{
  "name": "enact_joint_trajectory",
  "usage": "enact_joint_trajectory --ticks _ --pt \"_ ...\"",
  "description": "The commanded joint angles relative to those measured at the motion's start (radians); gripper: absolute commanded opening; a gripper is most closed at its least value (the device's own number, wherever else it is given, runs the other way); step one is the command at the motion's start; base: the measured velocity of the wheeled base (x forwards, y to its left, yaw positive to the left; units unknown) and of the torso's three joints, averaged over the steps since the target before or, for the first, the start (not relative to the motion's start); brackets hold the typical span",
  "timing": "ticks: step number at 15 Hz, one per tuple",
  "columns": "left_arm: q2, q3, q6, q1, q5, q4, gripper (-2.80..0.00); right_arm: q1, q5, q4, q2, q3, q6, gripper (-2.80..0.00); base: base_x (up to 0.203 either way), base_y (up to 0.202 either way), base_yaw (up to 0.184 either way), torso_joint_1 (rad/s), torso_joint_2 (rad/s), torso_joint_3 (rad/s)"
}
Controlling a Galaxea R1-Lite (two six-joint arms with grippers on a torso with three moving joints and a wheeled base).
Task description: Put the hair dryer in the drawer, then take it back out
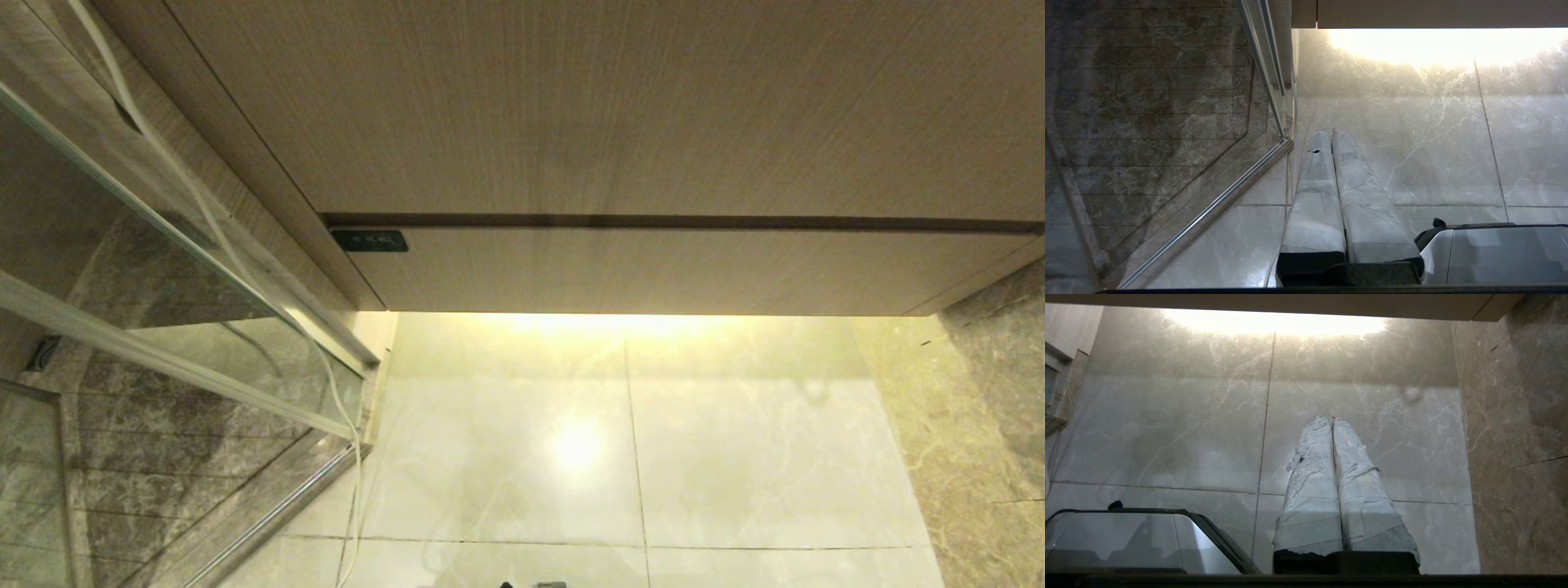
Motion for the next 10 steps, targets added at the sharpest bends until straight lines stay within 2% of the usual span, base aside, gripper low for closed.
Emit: enact_joint_trajectory --ticks 1,10 --pt "0.000 0.000 0.000 0.000 0.000 0.000 -2.80 -0.001 0.002 0.001 0.002 0.002 -0.016 -2.80 0.000 0.000 0.000 0.000 0.00 0.000" --pt "0.000 0.000 0.000 0.000 0.000 0.000 -2.80 -0.001 -0.001 0.000 0.002 0.002 -0.001 -2.80 0.000 0.000 0.000 0.000 0.00 0.000"
